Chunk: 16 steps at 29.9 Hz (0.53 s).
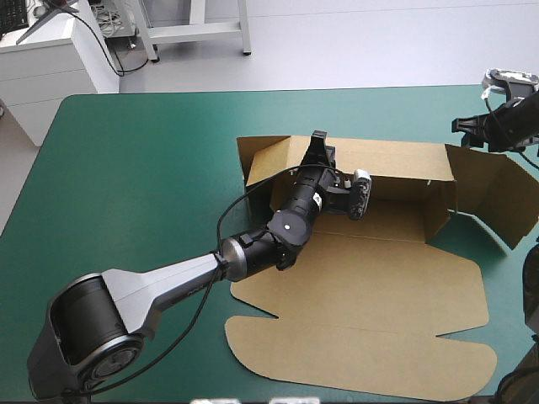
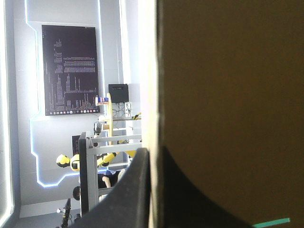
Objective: Fold the box
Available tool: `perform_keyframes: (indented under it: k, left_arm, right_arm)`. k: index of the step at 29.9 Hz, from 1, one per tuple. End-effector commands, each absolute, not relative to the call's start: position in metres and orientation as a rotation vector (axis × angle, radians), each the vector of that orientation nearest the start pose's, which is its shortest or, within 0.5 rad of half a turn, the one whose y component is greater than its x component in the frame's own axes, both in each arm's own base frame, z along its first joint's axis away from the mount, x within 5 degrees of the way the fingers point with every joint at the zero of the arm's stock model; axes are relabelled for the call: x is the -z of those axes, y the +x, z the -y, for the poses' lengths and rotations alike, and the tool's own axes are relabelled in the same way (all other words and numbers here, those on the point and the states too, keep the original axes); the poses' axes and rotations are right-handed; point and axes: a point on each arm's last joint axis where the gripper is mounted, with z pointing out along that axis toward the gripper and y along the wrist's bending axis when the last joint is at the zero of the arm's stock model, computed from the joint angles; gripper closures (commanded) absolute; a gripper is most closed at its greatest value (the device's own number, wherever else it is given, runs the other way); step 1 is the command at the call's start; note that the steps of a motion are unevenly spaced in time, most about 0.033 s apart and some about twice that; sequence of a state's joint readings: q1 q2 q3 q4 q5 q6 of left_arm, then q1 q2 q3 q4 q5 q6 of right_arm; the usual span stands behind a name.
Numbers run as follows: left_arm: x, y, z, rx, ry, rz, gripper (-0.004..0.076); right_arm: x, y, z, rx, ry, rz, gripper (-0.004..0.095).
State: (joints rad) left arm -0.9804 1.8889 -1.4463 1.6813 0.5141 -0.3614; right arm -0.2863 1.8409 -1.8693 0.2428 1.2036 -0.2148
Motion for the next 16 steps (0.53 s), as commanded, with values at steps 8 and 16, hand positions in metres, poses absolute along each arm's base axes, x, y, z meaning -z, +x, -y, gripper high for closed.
perform_keyframes:
  k: [8, 16]
  left_arm:
    - [-0.318, 0.277, 0.341, -0.693, 1.499, -1.023, 0.0732]
    - [-0.318, 0.278, 0.339, -0.697, 1.485, -1.052, 0.0732]
  right_arm:
    - [-0.377, 0.372, 0.092, -0.114, 0.086, -2.61, 0.0421]
    - [-0.354, 0.352, 0.086, -0.147, 0.067, -2.677, 0.0422]
